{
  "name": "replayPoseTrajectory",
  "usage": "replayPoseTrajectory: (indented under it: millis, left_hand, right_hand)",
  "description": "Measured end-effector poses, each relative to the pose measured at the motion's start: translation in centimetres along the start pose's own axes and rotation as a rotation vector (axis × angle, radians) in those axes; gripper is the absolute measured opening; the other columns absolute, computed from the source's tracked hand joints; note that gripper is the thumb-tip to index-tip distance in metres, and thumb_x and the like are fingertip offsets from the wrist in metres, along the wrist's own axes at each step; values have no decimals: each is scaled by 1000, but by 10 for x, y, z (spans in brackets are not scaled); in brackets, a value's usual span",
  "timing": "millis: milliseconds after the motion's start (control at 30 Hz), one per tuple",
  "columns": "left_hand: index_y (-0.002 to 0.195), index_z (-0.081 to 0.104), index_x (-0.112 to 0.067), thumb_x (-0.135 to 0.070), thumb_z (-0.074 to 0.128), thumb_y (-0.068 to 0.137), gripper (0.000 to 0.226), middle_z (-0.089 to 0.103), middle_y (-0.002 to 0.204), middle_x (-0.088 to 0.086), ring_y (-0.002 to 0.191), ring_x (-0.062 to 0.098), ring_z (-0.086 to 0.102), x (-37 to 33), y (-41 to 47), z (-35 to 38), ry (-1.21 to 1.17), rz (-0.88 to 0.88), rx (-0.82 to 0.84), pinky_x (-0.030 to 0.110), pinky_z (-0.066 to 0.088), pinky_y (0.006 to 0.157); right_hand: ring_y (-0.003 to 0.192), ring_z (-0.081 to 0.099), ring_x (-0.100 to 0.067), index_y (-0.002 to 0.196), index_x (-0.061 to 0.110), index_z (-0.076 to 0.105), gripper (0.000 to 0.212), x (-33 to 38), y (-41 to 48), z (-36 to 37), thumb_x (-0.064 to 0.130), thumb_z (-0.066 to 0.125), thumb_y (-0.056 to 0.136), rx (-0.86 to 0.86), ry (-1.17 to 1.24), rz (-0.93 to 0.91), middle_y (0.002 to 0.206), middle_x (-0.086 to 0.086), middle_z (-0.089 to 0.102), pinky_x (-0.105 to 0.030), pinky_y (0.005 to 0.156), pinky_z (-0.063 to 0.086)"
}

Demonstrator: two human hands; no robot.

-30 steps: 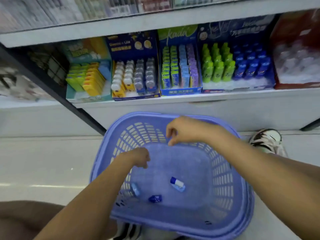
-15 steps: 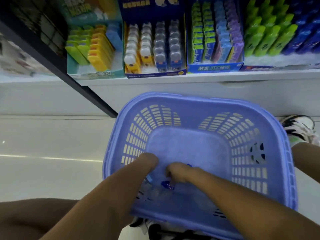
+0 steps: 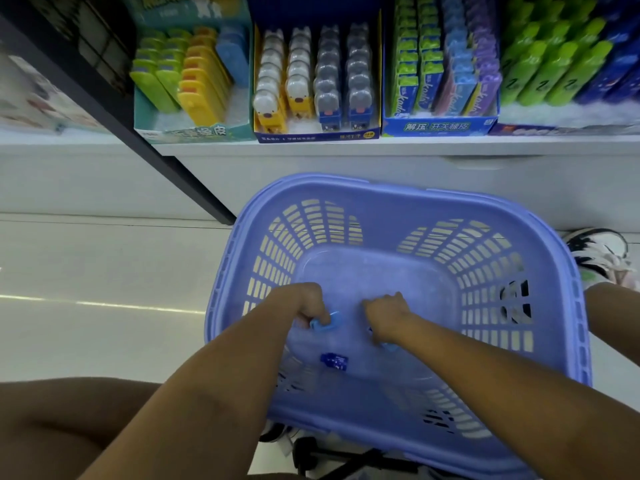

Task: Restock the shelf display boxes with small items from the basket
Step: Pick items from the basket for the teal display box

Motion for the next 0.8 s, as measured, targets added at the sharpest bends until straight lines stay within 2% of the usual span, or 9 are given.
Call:
replayPoseTrajectory:
  millis: [67,133,233,333,433,533,600,700,800]
  left_hand:
    - [84,63,0,-19,68,83,20,58,73,12,65,24,59,-5,-4,-2,-246,-3,-4,34,53,69]
    - [93,59,3,-10,62,87,15,59,84,20,67,24,60,-11,-8,-2,-531,-9,-28,33,55,73]
    - [91,56,-2,-7,55,91,6,61,83,16,68,19,62,-19,-15,-1,-859,3,-65,28,55,71]
    - [82,52,-10,-10,49,94,12,59,77,9,67,15,59,-22,-24,-3,-1034,22,-103,27,52,68]
    - [80,52,-12,-12,46,95,17,54,72,7,63,15,53,-22,-38,-17,-1209,50,-209,31,52,69]
    - [82,56,-12,-19,45,97,20,58,69,7,64,17,55,-21,-61,-39,-1383,140,-263,30,52,64]
    - [91,58,-10,-24,42,98,23,65,78,11,76,25,62,-20,-80,-54,-1528,251,-216,35,53,71]
    - [104,56,-6,-23,38,100,25,68,92,19,95,35,63,-22,-112,-77,-1727,469,-152,36,55,73]
    - [111,56,-4,-23,37,101,29,70,96,16,89,27,69,-20,-144,-98,-1778,660,-217,33,59,71]
  right_hand:
    - [121,52,-26,127,17,47,53,-3,2,2,31,64,78,21,120,31,129,-6,56,-43,104,32]
    - [115,55,-25,118,19,53,45,-9,4,1,33,65,77,44,343,44,124,-4,59,-38,97,40]
    - [94,60,-20,94,19,63,24,-25,5,-7,25,72,72,-63,695,75,99,0,66,-28,80,47]
    - [71,54,-15,83,16,63,23,-35,-1,-23,10,80,68,-190,1037,114,69,3,57,-25,65,42]
    - [78,53,-14,95,4,67,19,-36,-13,-53,3,73,77,-265,1374,47,75,-1,58,-22,70,41]
    - [61,57,-7,88,11,65,5,-29,-35,-95,9,60,89,-206,1653,-107,79,-6,59,-18,66,50]
    - [57,61,-6,88,11,63,8,-26,-51,-126,6,57,90,-245,1721,-222,79,-6,60,-19,65,55]
    - [68,65,-8,87,11,64,19,-18,-77,-173,-7,63,81,-389,1601,-362,86,-5,66,-18,73,54]
    - [71,63,-10,81,17,67,13,-3,-95,-211,6,72,77,-484,1500,-384,84,-6,70,-20,76,51]
Point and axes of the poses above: each hand's wrist, its own y-axis towards the middle knuckle, its own z-axis out of the palm, x = y × z, the point moved 4 cm from there along y, towards the middle knuckle
